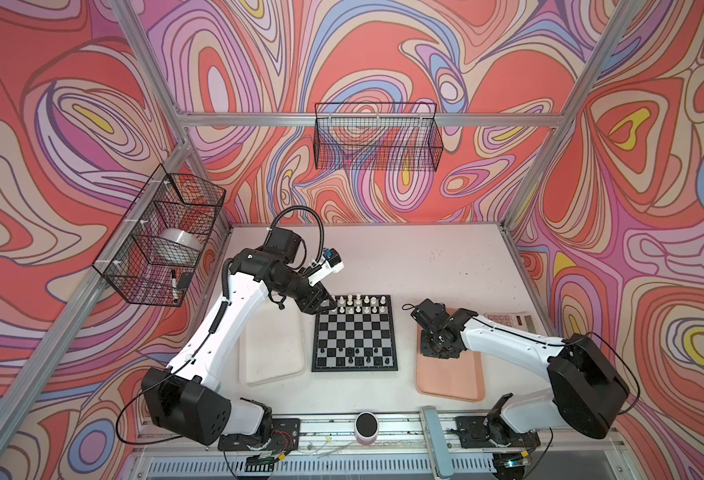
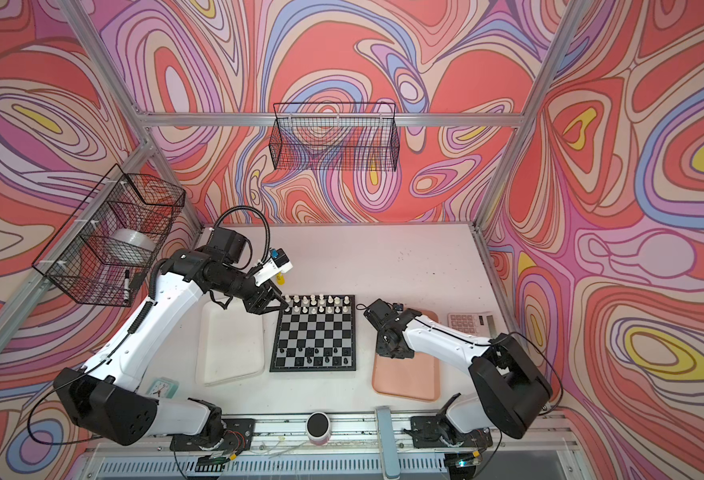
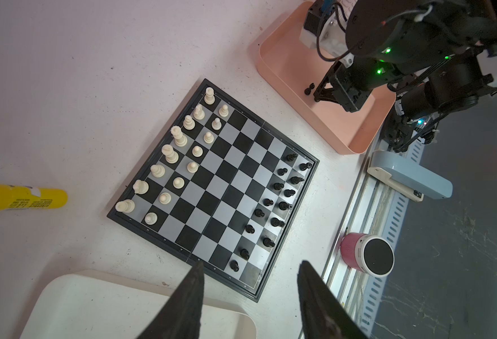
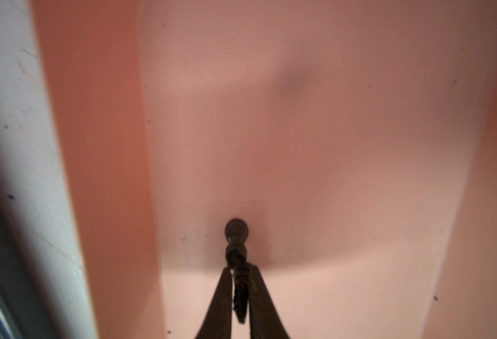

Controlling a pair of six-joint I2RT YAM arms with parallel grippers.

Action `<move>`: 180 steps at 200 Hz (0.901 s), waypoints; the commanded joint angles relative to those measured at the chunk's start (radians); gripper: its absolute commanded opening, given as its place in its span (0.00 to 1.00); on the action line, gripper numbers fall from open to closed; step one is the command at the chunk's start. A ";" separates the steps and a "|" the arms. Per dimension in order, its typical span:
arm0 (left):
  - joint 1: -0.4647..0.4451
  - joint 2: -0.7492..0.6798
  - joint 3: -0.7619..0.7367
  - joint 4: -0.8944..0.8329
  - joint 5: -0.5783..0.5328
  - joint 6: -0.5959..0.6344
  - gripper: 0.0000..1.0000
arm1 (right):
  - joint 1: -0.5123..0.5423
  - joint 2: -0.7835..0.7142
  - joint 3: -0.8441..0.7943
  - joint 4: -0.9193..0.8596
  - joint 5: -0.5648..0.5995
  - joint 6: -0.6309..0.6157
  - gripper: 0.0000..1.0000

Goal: Set up the chess pieces on the board
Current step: 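Close the right gripper on the black pawn and lift it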

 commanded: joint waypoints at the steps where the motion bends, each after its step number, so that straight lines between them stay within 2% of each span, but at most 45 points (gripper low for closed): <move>1: -0.005 -0.018 -0.012 -0.001 0.001 -0.010 0.53 | -0.004 0.000 0.009 0.002 0.011 -0.003 0.10; 102: -0.006 -0.033 -0.024 0.001 -0.028 -0.004 0.53 | -0.005 -0.042 0.007 -0.017 -0.012 -0.001 0.06; 180: -0.006 -0.070 -0.127 0.062 -0.091 -0.005 0.53 | -0.003 -0.078 0.058 -0.103 -0.024 -0.030 0.06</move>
